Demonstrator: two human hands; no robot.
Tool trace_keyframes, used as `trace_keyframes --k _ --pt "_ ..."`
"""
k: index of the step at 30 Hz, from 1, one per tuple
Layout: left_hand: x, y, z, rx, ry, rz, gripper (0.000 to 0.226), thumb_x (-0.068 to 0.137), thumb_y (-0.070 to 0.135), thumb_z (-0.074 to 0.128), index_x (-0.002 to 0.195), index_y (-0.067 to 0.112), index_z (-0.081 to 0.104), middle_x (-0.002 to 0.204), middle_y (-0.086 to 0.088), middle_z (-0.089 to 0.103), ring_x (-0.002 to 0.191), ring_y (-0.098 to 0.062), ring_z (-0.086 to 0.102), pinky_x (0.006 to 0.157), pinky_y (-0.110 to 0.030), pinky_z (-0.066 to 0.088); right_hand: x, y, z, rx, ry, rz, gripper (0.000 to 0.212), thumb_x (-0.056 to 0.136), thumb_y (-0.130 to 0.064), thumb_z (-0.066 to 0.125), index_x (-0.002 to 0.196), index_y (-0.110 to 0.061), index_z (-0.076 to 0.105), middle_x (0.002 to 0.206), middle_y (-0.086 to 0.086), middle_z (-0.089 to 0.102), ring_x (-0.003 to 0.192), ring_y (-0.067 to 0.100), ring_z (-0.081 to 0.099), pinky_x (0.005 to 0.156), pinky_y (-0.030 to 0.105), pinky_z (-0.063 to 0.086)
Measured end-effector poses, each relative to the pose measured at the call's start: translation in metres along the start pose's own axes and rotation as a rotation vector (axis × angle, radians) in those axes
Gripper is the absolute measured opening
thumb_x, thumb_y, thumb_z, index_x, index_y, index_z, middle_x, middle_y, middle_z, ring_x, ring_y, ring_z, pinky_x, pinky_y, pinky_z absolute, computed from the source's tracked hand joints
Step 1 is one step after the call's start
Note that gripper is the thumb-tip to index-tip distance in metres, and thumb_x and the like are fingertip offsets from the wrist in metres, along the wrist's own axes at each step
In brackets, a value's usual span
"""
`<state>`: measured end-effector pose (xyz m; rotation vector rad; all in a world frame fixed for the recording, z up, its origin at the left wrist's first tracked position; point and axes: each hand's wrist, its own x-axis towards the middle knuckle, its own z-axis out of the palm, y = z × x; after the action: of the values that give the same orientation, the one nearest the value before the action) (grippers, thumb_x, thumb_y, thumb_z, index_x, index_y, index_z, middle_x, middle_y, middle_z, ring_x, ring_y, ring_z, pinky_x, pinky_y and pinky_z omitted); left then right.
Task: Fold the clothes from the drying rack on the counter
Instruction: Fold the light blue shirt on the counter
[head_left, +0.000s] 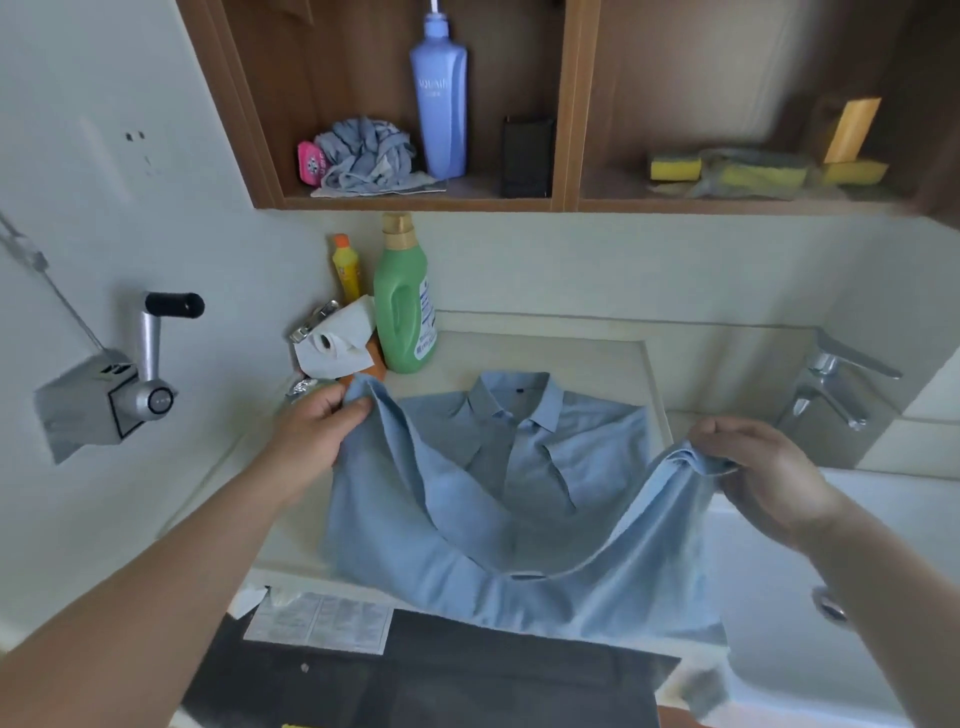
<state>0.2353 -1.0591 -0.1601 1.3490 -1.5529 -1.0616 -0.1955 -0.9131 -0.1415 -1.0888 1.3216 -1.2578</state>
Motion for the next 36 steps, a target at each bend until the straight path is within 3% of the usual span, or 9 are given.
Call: trace_keyframes --k 7,11,13,16,19,23,29,33,36 --pt "0.117 -0.015 0.026 0.252 0.340 -0.145 0.039 0.090 0.053 0.056 0.077 0.017 0.061 0.071 -0.002 0.061 0.073 -0.025 0.057 0.067 -0.039 0.041 0.158 0.036 -0.042 0.110 0.287 0.279 0.022 0.082 -0.029 0.066 0.087 -0.008 0.072 0.087 0.017 0.067 0.078 0.029 0.064 0.074 0.042 0.048" --pt "0.151 -0.054 0.067 0.608 0.274 -0.395 0.034 0.107 0.021 0.045 0.113 -0.002 0.069 0.117 -0.024 0.069 0.111 -0.038 0.065 0.087 -0.038 0.050 0.219 0.092 -0.051 -0.012 0.324 0.480 0.040 0.094 -0.049 0.063 0.091 -0.010 0.069 0.083 0.014 0.064 0.074 0.030 0.061 0.069 0.037 0.048" --pt "0.154 -0.073 0.078 0.613 0.202 -0.530 0.031 0.104 0.021 0.050 0.114 -0.001 0.071 0.115 -0.022 0.070 0.113 -0.038 0.065 0.085 -0.034 0.048 0.229 0.113 -0.051 -0.112 0.293 0.487 0.053 0.089 -0.060 0.066 0.091 -0.008 0.072 0.080 0.012 0.071 0.070 0.032 0.068 0.066 0.036 0.052" --pt "0.149 -0.093 0.089 0.668 0.139 -0.535 0.032 0.099 0.027 0.052 0.080 0.006 0.066 0.080 -0.011 0.065 0.090 -0.037 0.067 0.071 -0.033 0.042 0.239 0.138 -0.058 -0.315 0.302 0.385 0.035 0.084 -0.043 0.076 0.082 -0.009 0.071 0.074 0.012 0.068 0.060 0.026 0.061 0.060 0.035 0.050" --pt "0.147 -0.097 0.089 0.717 0.121 -0.544 0.035 0.102 0.028 0.049 0.073 0.010 0.059 0.078 -0.009 0.062 0.084 -0.034 0.064 0.071 -0.033 0.040 0.245 0.148 -0.059 -0.443 0.331 0.410 0.028 0.079 -0.038 0.070 0.083 -0.010 0.069 0.080 0.015 0.071 0.068 0.032 0.064 0.066 0.043 0.055" --pt "0.159 -0.099 0.079 0.704 0.176 -0.480 0.031 0.105 0.027 0.043 0.087 0.006 0.057 0.091 -0.019 0.065 0.085 -0.036 0.061 0.070 -0.036 0.040 0.244 0.140 -0.060 -0.496 0.385 0.400 0.020 0.095 -0.025 0.061 0.083 -0.009 0.067 0.081 0.014 0.069 0.069 0.030 0.062 0.066 0.037 0.051" --pt "0.169 -0.111 0.071 0.734 0.146 -0.429 0.031 0.108 0.024 0.042 0.111 -0.002 0.060 0.112 -0.027 0.065 0.106 -0.042 0.062 0.083 -0.041 0.045 0.240 0.136 -0.054 -0.443 0.500 0.399 0.029 0.092 -0.042 0.061 0.095 -0.015 0.068 0.090 0.012 0.072 0.083 0.035 0.068 0.078 0.044 0.057" --pt "0.161 -0.113 0.072 0.718 0.144 -0.434 0.033 0.106 0.026 0.045 0.125 0.000 0.051 0.121 -0.025 0.063 0.112 -0.043 0.060 0.085 -0.041 0.046 0.224 0.127 -0.038 -0.563 0.518 0.439 0.060 0.090 -0.041 0.067 0.141 -0.013 0.051 0.128 0.015 0.063 0.117 0.037 0.059 0.101 0.044 0.047" --pt "0.147 -0.111 0.086 0.888 0.234 -0.238 0.039 0.097 0.023 0.058 0.127 -0.002 0.053 0.124 -0.027 0.057 0.115 -0.049 0.054 0.089 -0.054 0.049 0.198 0.117 -0.009 -0.782 0.537 0.239 0.066 0.091 -0.024 0.069 0.149 -0.011 0.040 0.149 0.020 0.042 0.135 0.042 0.040 0.114 0.048 0.029"
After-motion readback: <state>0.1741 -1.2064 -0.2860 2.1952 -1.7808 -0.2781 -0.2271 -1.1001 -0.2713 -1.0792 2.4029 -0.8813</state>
